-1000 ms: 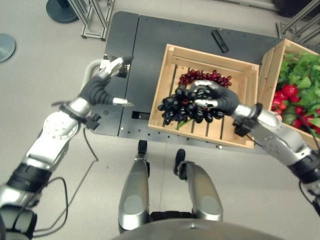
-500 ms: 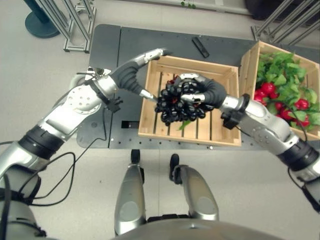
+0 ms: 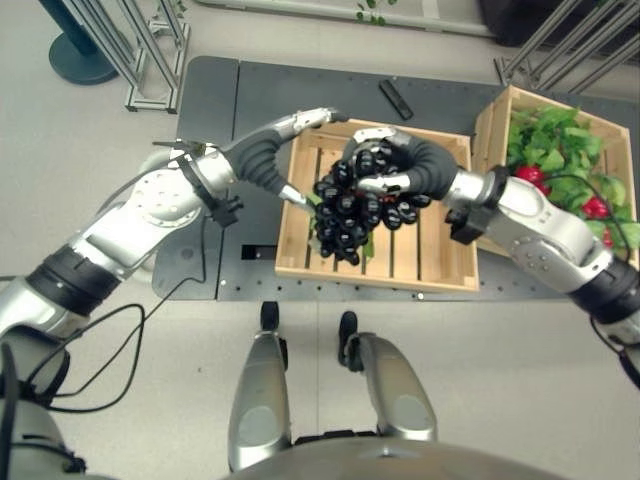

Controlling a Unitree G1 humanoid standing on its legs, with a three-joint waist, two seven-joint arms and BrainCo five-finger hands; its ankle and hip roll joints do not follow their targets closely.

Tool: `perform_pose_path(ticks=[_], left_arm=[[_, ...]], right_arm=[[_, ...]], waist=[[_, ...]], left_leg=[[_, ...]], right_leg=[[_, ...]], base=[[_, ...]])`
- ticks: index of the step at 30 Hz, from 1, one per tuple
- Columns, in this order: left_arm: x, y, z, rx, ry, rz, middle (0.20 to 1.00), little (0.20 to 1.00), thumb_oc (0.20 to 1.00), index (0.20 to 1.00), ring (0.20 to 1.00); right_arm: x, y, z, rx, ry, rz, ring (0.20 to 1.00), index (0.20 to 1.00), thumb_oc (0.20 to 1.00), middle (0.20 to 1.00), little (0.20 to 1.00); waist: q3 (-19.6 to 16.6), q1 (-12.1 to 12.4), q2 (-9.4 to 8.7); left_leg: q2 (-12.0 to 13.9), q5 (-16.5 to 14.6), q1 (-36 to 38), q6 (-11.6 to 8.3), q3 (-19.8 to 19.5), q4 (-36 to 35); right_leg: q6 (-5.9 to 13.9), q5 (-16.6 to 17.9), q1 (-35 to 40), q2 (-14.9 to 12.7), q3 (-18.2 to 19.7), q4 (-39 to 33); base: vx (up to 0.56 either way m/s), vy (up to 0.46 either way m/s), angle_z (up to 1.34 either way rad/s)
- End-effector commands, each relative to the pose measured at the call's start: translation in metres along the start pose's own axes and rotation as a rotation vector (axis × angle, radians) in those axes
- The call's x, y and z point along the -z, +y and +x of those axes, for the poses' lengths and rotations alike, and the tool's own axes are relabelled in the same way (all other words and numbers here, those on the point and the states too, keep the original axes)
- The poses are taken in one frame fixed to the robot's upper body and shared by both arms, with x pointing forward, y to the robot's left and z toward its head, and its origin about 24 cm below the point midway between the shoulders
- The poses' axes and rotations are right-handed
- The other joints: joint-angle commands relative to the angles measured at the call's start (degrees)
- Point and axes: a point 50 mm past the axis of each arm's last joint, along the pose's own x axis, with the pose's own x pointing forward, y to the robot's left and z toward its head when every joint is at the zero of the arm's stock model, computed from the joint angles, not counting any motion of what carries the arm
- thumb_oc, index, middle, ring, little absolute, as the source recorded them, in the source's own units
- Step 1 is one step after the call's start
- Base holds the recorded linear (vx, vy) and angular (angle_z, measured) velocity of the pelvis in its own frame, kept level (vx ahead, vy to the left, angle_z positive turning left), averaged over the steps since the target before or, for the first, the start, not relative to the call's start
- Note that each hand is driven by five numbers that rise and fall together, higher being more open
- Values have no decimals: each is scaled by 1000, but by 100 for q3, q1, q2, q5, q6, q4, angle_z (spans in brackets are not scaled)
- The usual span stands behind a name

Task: Pick up the fruits from the basket on one side to the basket on the other side

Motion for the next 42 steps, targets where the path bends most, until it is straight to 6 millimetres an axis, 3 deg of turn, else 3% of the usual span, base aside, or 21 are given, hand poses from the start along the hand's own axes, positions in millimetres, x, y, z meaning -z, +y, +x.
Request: perform_pose_path(ticks=[1, 9, 11, 16, 40, 42], left_arm=[[-16, -3, 6, 28, -97, -55, 1000, 1000, 1000, 1000, 1000], [-18, -7, 12, 165, -83, -195, 1000, 1000, 1000, 1000, 1000], [-19, -12, 13, 251, -70, -318, 1000, 1000, 1000, 1000, 1000], [-23, -20, 15, 386, -27, -405, 1000, 1000, 1000, 1000, 1000], [-28, -44, 35, 591, 21, -449, 1000, 1000, 1000, 1000, 1000], [-27, -61, 39, 665, 44, -542, 1000, 1000, 1000, 1000, 1000]], right_arm=[[-34, 11, 14, -82, -177, -59, 200, 200, 200, 200, 200], [-38, 10, 14, -100, -136, -100, 200, 200, 200, 200, 200], [-34, 12, 13, -111, -105, -96, 200, 200, 200, 200, 200], [-27, 12, 11, -118, -57, -86, 200, 200, 200, 200, 200], [-15, 22, 25, -170, -30, -63, 200, 200, 200, 200, 200], [-13, 25, 31, -189, -29, -62, 200, 200, 200, 200, 200]], waist=[[-414, -33, -53], [-416, -61, -10], [-414, -80, 8], [-390, -111, 56], [-373, -151, 125], [-363, -170, 119]], left_leg=[[149, -356, -19, -106, -222, 287], [142, -335, -65, -106, -229, 304], [145, -320, -76, -107, -221, 301], [145, -290, -81, -109, -218, 291], [135, -252, -109, -108, -176, 272], [132, -259, -102, -99, -165, 271]], right_leg=[[598, 368, 56, -357, 104, -391], [607, 399, 47, -365, 98, -397], [609, 413, 36, -364, 109, -404], [619, 447, 43, -361, 107, -434], [658, 489, 32, -387, 152, -466], [663, 501, 25, -389, 163, -482]], base=[[0, 0, 0], [0, 0, 0], [0, 0, 0], [0, 0, 0], [0, 0, 0], [0, 0, 0]])
